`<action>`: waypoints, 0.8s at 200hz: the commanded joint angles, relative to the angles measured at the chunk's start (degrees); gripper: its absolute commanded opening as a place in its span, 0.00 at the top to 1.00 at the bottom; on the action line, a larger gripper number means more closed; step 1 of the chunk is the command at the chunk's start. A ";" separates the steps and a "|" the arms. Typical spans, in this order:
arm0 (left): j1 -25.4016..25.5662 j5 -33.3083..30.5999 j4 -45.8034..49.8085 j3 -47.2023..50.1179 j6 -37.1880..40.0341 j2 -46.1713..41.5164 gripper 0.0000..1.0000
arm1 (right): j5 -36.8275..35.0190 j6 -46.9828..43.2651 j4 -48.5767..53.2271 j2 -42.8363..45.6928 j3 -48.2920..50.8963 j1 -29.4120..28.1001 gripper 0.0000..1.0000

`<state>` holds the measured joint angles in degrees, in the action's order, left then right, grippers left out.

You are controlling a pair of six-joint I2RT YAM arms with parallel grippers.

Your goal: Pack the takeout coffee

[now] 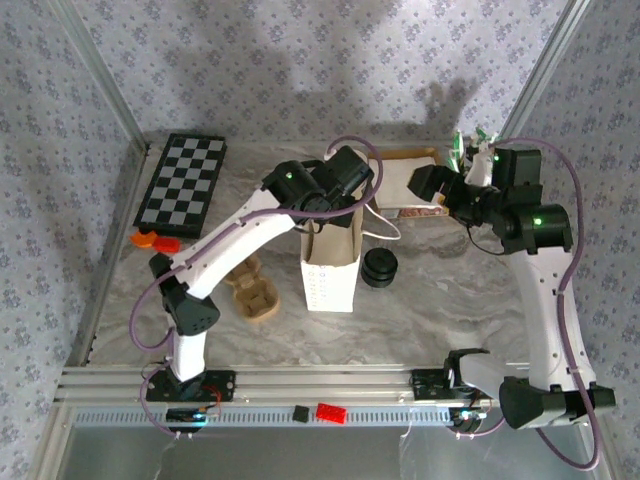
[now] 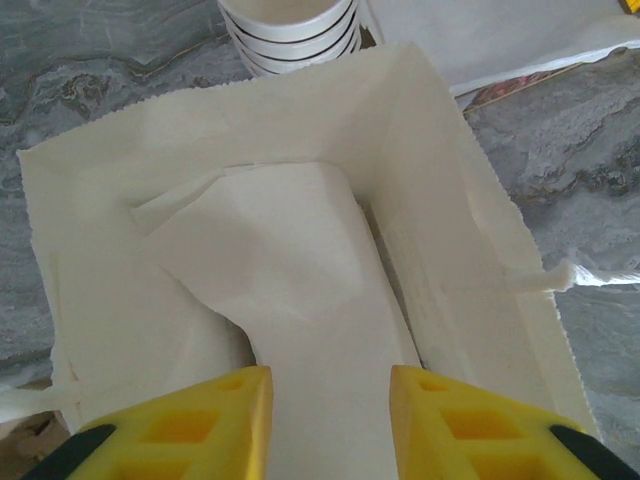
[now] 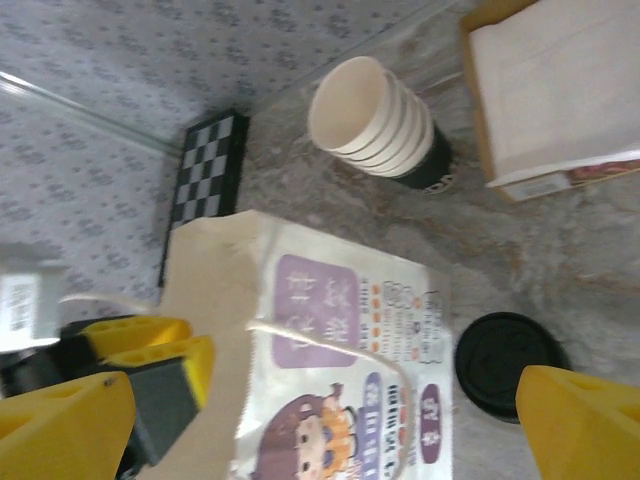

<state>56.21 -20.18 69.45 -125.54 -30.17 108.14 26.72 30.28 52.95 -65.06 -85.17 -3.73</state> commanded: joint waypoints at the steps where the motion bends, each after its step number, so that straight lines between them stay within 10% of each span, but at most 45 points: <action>1: -0.22 -0.23 -5.60 2.45 2.40 -8.42 0.63 | -7.78 -2.90 4.54 -2.04 0.10 0.35 0.00; 160: -7.27 2.87 -25.00 31.18 12.04 -34.29 0.56 | -26.87 17.79 -16.61 -33.06 5.87 1.06 0.16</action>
<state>50.17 -18.44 48.56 -95.74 -20.53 76.97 3.44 43.99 39.44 -93.89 -76.36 -1.91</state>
